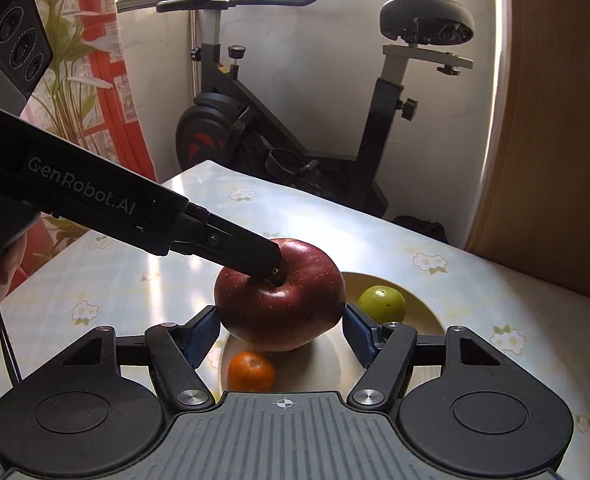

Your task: Organize fruits

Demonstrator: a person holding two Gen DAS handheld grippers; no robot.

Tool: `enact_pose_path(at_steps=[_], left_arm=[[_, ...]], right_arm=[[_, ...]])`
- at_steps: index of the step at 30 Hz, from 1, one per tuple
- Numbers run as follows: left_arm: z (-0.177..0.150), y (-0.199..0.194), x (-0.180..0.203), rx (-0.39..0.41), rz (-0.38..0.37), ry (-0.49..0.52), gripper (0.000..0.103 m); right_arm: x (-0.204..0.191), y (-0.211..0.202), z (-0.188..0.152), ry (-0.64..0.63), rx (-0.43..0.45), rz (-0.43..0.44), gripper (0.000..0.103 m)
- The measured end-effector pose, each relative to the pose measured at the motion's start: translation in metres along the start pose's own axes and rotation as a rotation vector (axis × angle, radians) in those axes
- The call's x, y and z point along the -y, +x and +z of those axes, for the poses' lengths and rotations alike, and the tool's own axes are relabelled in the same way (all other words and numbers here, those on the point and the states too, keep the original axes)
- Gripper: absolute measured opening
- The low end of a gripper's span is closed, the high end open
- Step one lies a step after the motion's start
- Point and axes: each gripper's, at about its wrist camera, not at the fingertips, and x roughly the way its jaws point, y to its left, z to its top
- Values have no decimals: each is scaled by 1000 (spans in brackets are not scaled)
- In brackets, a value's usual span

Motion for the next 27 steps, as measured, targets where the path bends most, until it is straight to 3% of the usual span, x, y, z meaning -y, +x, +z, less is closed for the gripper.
enact_pose_path(at_steps=[3,8,13,22,27], left_arm=[[7,32,19,-46,-3,48,40],[14,76,28,-134,-12,41,40],[19,108,32,-184,29,55,37],[21,107,23,-175,82,50,37],[21,99,15,-178,124,61,37]], right_arm=[[25,7,-11,24,-27,-30,64],[54,22,-28,58,-61,-61,64],[67,37,-37,62,-81,-71,64],[58,57,-29,-28,-75,-93,64],[49,65,-22,-35,-79,-54,64]])
